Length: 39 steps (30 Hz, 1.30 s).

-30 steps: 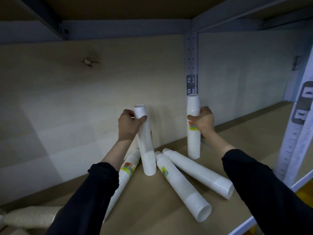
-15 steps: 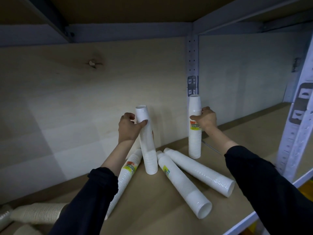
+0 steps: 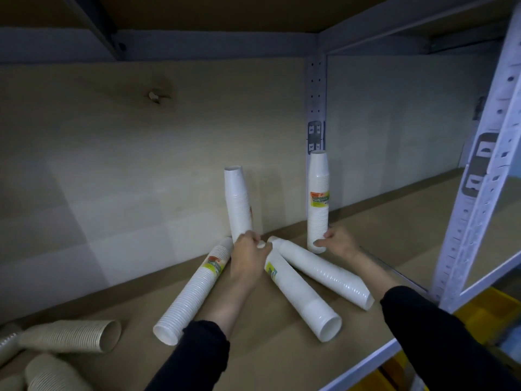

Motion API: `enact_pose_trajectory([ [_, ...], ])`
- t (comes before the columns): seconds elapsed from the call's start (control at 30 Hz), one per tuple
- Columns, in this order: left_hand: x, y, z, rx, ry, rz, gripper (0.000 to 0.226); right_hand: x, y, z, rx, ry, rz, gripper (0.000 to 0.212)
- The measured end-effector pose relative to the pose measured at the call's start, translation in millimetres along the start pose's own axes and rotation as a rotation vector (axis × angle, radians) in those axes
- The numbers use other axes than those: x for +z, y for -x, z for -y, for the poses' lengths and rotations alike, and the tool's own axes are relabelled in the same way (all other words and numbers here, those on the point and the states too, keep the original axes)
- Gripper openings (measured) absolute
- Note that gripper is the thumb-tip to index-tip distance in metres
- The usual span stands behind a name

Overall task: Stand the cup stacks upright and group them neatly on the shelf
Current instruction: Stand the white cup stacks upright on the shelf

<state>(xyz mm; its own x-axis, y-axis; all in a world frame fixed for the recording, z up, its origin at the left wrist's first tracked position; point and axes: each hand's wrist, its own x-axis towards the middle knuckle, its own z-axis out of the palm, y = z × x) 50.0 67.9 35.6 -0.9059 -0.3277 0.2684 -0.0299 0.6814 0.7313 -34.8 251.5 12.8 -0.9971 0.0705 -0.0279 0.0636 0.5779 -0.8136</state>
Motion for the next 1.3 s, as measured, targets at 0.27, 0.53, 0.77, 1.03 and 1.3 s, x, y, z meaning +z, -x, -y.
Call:
enact_pose_trajectory([
  [0.27, 50.9, 12.0, 22.2, -0.241, -0.076, 0.233, 0.046, 33.0, 5.1, -15.5, -0.016, 0.253, 0.191, 0.065],
  [0.53, 70.2, 2.3, 22.2, -0.497, 0.308, 0.307, 0.058, 38.6, 5.0, -15.5, -0.020, 0.308, 0.114, 0.060],
  [0.77, 59.9, 13.1, 10.3, -0.524, 0.461, 0.322, 0.051, 21.6, 28.9, -16.5, 0.006, 0.231, 0.039, 0.053],
  [1.03, 30.7, 25.2, -25.0, -0.171, 0.262, 0.117, 0.050, -11.7, 61.3, -0.4, -0.107, -0.120, -0.244, 0.048],
  [1.3, 18.1, 34.3, -44.6, 0.113, 0.241, -0.019, 0.061, -22.0, 67.8, 6.0, -0.191, -0.270, -0.483, 0.056],
])
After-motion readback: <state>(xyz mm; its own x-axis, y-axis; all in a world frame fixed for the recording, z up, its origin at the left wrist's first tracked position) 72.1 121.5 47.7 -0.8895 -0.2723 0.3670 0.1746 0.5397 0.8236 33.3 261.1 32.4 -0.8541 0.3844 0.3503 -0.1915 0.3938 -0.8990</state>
